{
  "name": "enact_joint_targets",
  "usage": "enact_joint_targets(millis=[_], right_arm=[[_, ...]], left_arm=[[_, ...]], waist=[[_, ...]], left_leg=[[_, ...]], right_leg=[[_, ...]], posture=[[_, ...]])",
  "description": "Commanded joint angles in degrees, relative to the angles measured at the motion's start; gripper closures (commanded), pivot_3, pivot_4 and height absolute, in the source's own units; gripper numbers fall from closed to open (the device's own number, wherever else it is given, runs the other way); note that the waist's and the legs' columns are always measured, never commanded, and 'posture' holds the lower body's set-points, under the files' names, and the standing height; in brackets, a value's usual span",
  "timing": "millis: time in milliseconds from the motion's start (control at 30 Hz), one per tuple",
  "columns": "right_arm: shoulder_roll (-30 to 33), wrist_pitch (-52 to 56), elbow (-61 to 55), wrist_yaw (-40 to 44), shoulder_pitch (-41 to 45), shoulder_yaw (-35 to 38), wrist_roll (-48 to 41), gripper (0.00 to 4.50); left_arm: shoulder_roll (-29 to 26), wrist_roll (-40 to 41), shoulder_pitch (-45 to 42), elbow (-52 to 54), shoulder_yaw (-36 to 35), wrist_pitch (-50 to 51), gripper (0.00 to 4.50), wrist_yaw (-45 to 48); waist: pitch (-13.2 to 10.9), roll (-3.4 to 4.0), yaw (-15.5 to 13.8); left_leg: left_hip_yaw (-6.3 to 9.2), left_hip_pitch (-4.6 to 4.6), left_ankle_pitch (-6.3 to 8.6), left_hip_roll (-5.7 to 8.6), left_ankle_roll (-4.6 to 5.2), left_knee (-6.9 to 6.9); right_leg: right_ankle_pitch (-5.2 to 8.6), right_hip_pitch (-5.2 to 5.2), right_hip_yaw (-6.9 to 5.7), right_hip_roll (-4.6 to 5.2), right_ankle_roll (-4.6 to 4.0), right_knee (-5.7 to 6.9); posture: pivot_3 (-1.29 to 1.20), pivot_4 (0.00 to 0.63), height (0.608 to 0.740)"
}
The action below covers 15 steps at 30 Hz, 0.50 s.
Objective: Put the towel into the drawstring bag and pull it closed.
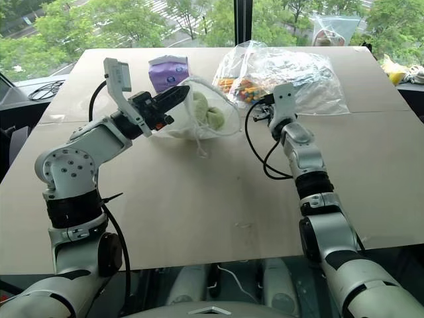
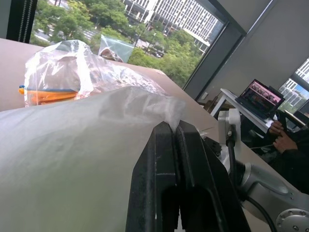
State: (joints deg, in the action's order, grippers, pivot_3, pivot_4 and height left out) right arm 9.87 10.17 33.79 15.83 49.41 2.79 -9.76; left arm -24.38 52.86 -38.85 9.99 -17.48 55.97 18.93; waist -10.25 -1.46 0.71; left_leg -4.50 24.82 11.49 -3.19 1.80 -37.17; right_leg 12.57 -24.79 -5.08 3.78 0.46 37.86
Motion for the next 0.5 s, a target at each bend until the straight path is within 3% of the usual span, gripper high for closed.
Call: enact_joint_targets(millis=[33,233,333,467,500], right_arm=[[1.8,3.1,-7.9,-0.2,-0.3,2.2,-1.5,4.47],[4.7,7.4,-16.1,2.8,-3.6,1.5,-1.3,4.47],[8.5,7.7,-22.5,11.8,-9.5,-5.4,0.6,3.5],[11.5,5.8,-26.7,17.9,-16.2,-12.3,3.7,1.63],[11.6,4.8,-26.2,18.1,-16.7,-13.2,4.7,1.63]], left_arm=[[-1.0,-1.0,0.2,0.5,1.3,-1.6,4.5,2.4],[-1.3,-0.4,0.0,-0.7,1.2,-2.5,4.5,5.3],[-2.9,2.0,0.4,-1.5,-0.6,-1.8,4.5,8.8],[-8.0,1.1,1.4,-5.8,-0.8,-2.3,4.5,16.1],[-9.0,0.9,1.4,-7.3,-0.7,-2.4,4.5,17.8]], waist=[[0.0,0.0,0.0],[0.0,0.0,0.1],[0.0,0.0,0.1],[0.0,0.01,0.3],[0.0,0.01,0.3]], left_leg=[[-0.01,-0.02,0.0,0.01,0.0,0.0],[0.02,-0.06,0.03,0.01,0.05,0.01],[0.04,-0.04,0.12,0.01,0.19,0.02],[-0.03,-0.06,0.13,0.03,0.2,0.03],[-0.05,-0.06,0.13,0.03,0.2,0.03]], right_leg=[[0.0,0.0,0.01,0.0,0.0,0.0],[0.01,-0.01,-0.01,-0.1,0.01,0.05],[0.01,0.0,-0.04,-0.1,0.01,0.02],[0.07,-0.02,0.0,-0.11,0.09,-0.02],[0.12,-0.03,-0.01,-0.12,0.18,-0.01]], posture=[[0.0,0.15,0.74],[0.0,0.15,0.74],[0.0,0.15,0.74],[0.0,0.15,0.74],[0.0,0.15,0.74]])
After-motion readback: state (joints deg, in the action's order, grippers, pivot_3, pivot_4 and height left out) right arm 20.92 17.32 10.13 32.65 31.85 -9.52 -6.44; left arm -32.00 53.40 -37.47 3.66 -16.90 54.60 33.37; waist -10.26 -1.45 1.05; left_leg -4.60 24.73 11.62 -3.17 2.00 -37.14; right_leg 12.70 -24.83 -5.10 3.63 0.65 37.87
